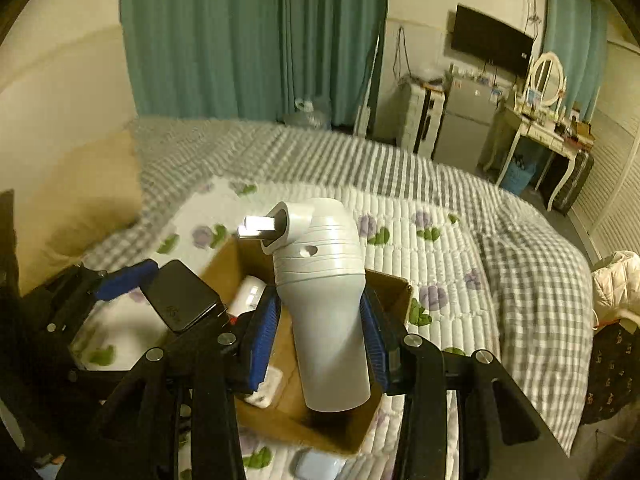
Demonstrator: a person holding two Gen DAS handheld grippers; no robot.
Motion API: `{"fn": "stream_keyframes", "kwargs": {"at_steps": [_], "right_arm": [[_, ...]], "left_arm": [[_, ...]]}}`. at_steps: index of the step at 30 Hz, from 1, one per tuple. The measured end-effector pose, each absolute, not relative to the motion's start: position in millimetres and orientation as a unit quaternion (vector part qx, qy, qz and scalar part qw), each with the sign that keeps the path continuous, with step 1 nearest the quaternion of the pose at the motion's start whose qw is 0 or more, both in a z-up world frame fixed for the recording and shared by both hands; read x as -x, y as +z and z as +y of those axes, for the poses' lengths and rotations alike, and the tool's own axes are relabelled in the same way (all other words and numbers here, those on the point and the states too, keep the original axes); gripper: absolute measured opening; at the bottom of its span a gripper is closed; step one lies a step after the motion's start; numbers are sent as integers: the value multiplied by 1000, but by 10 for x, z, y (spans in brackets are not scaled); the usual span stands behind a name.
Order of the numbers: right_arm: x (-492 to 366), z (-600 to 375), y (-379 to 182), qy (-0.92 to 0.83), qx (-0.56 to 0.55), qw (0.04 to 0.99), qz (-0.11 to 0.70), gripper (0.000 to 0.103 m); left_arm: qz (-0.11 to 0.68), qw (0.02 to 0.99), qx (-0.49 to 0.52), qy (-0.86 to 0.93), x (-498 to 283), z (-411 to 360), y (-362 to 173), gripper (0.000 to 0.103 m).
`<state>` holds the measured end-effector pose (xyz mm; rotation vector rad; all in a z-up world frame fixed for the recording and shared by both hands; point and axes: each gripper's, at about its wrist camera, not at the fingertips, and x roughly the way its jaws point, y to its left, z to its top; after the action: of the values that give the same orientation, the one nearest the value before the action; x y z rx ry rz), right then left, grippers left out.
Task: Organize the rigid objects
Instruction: 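Carry the black charger and white device into the box and release both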
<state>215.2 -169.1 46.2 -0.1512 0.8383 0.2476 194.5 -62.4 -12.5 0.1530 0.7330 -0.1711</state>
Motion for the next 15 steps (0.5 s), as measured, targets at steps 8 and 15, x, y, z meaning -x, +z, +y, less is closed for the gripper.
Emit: {"fn": "stream_keyframes", "kwargs": {"at_steps": [8,15], "right_arm": [[-2550,-1772,-267,107,60,873,473,40],[-2561,-1785,-377,110,48,876,468,40]], "left_arm": [[394,910,-71,-105,-2137,-699,-648,70],[407,906,-69,-96,-2189,-702,-784,70]]}}
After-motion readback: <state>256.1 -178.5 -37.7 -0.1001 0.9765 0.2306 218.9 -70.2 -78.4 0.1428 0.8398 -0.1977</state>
